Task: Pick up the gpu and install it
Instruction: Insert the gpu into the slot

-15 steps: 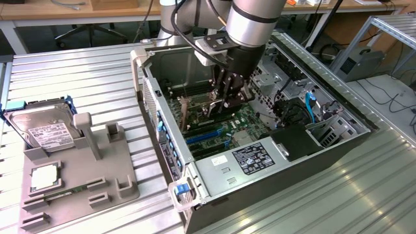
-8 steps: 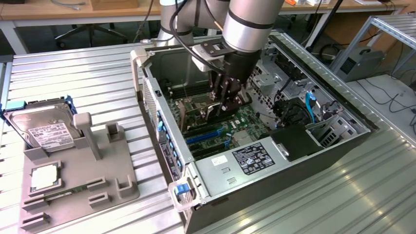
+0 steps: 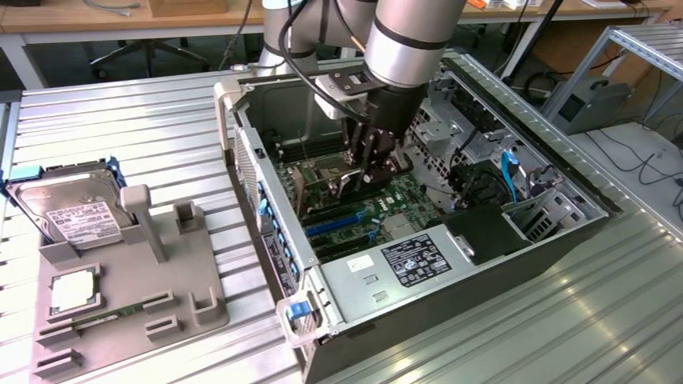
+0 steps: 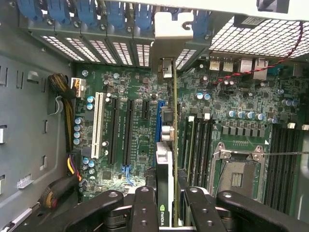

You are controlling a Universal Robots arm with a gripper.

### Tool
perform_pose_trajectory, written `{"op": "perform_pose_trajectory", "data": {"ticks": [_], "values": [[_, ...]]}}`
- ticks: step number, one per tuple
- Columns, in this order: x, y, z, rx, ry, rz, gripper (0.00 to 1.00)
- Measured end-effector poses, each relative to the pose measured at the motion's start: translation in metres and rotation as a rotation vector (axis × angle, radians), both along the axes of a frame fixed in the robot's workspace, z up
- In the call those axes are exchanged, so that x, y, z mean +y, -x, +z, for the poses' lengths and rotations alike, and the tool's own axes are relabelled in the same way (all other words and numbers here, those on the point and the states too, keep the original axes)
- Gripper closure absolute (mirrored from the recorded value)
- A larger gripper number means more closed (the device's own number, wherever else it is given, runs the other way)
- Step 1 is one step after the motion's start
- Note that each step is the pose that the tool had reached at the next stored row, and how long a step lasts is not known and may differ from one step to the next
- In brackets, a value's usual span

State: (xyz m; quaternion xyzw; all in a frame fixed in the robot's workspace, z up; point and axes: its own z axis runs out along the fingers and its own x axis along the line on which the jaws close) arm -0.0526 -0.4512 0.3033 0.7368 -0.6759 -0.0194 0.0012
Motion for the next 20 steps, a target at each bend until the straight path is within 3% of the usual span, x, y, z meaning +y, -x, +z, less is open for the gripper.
{"op": "perform_pose_trajectory", "data": {"ticks": [7,20], "values": [[0.0,0.002,-0.0065,-0.0119,-0.0002,0.0,0.73],[0.0,0.005,-0.0148,-0.0123,0.0007,-0.013,0.73]]}}
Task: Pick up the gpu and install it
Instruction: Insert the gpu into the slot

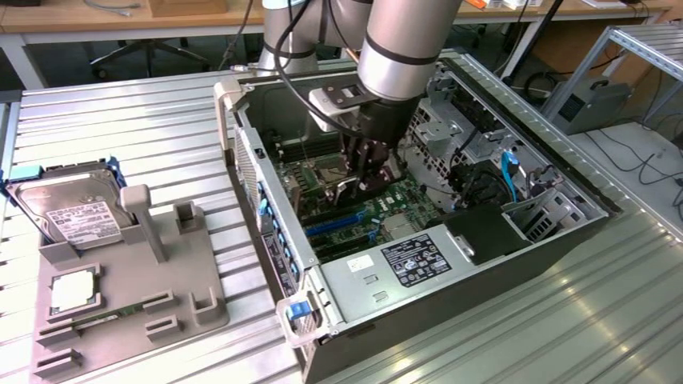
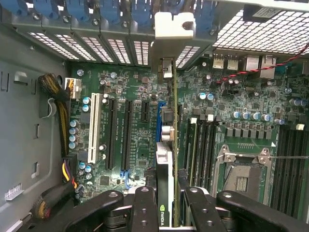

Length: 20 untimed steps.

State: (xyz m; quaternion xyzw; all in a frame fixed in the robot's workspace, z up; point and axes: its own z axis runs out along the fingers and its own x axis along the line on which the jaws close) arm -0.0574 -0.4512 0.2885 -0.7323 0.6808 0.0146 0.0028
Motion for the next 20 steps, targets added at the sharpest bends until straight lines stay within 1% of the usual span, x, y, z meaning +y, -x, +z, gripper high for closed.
{"op": "perform_pose_trajectory", "data": {"ticks": [9,20], "values": [[-0.0001,0.0,-0.0017,-0.0001,0.0007,-0.031,0.73],[-0.0026,0.0003,-0.0018,0.0,0.0009,-0.034,0.73]]}}
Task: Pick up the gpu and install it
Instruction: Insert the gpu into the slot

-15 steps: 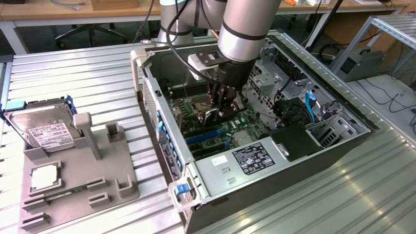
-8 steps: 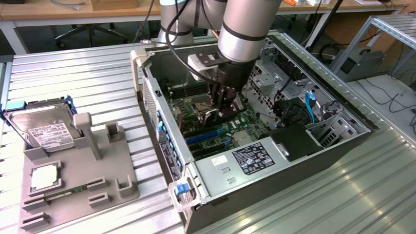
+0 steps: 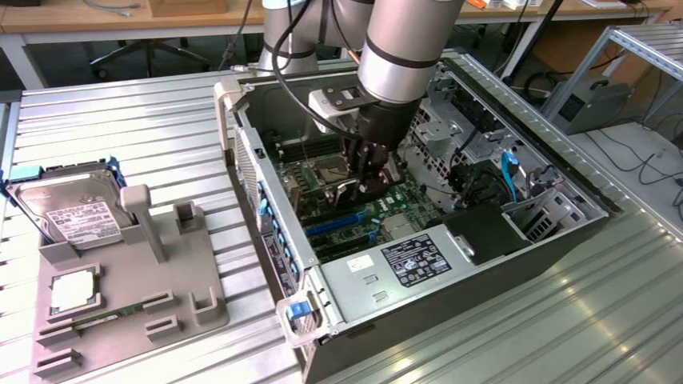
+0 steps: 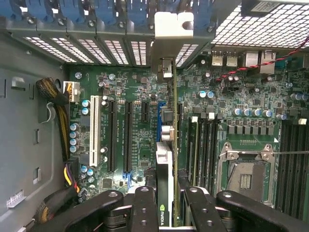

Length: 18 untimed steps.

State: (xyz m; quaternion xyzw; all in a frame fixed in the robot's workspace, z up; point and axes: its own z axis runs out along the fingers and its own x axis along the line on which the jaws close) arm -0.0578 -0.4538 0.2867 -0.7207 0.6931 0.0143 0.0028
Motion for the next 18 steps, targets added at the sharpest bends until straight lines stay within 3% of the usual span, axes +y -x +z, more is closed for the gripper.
{"op": "perform_pose_trajectory", "data": {"ticks": [4,6,8,18], "values": [[-0.0004,0.004,-0.0007,0.0,-0.0001,-0.001,0.73],[-0.0005,0.007,-0.0109,0.0001,0.0009,-0.013,0.73],[-0.0006,0.01,-0.0144,0.0,0.0009,-0.014,0.73],[-0.0005,0.011,-0.0144,-0.0001,0.0008,-0.014,0.73]]}}
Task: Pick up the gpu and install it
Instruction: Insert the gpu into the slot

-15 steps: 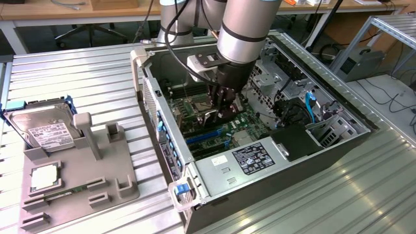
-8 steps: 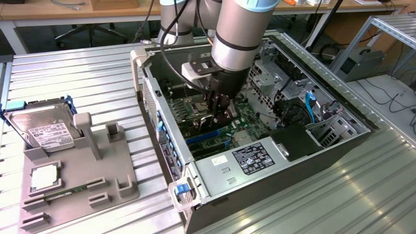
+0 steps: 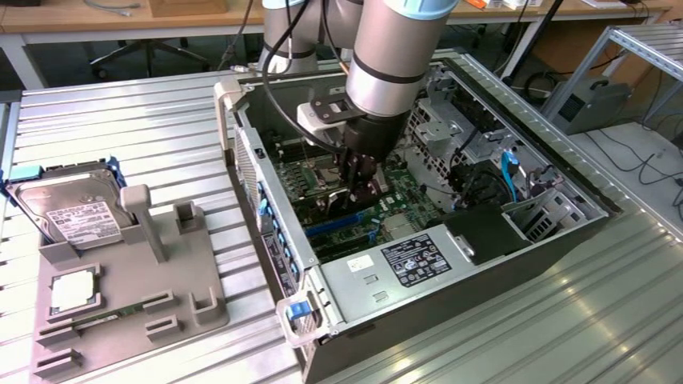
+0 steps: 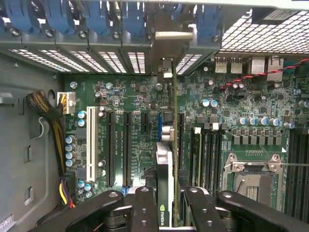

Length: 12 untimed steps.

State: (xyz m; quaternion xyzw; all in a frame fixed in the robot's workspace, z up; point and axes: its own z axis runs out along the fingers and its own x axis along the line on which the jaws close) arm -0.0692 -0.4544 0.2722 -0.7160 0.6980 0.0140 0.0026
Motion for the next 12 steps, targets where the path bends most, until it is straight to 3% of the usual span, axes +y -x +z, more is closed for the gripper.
{"op": "perform_pose_trajectory", "data": {"ticks": [12], "values": [[0.0,0.0021,0.0,-0.0006,-0.0001,0.0,0.73]]}}
